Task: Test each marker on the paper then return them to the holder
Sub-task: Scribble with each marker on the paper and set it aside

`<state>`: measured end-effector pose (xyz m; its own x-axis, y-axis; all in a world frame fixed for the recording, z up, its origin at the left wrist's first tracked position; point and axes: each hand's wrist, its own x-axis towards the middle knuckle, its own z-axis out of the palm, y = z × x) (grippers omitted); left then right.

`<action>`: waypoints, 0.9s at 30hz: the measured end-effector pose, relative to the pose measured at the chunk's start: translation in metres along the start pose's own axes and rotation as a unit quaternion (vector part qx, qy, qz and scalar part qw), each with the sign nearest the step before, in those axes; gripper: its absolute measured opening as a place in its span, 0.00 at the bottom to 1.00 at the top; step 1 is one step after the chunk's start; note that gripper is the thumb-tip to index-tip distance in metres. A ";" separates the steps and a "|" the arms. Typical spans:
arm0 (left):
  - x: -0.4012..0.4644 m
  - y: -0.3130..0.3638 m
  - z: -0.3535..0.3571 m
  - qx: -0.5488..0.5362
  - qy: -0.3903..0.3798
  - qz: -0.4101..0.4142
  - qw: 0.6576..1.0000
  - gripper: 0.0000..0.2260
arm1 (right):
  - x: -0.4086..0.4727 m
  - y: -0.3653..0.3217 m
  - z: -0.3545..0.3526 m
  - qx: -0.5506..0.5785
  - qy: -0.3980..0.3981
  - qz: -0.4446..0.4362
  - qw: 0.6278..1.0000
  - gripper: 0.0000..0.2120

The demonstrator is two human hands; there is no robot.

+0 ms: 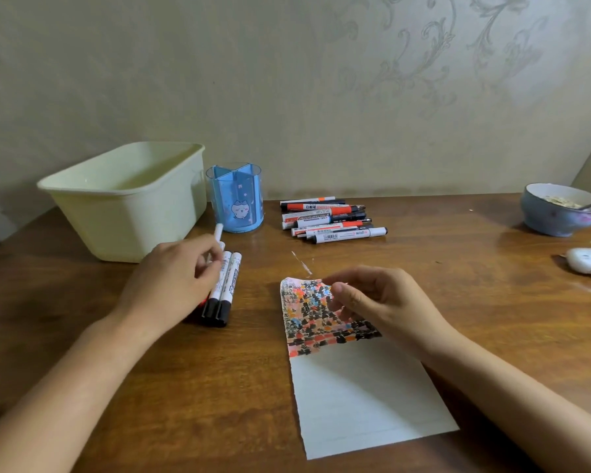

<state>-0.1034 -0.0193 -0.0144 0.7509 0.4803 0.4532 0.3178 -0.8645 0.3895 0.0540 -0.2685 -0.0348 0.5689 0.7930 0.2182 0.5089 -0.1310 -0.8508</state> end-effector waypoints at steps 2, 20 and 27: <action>0.002 -0.006 0.000 0.032 -0.010 -0.025 0.999 0.07 | 0.000 0.002 -0.001 -0.033 0.006 -0.012 0.999 0.17; -0.009 0.021 0.007 0.066 -0.072 0.057 0.994 0.12 | 0.012 0.012 -0.019 -0.178 0.137 -0.013 0.974 0.09; -0.026 0.053 0.019 0.040 -0.216 0.155 0.963 0.29 | 0.036 0.021 -0.027 -0.305 0.099 0.033 0.947 0.18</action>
<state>-0.0954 -0.0809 -0.0207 0.9821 0.1066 0.1556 0.0711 -0.9734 0.2177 0.1028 -0.2593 -0.0318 0.6919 0.6515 0.3112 0.7119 -0.5436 -0.4447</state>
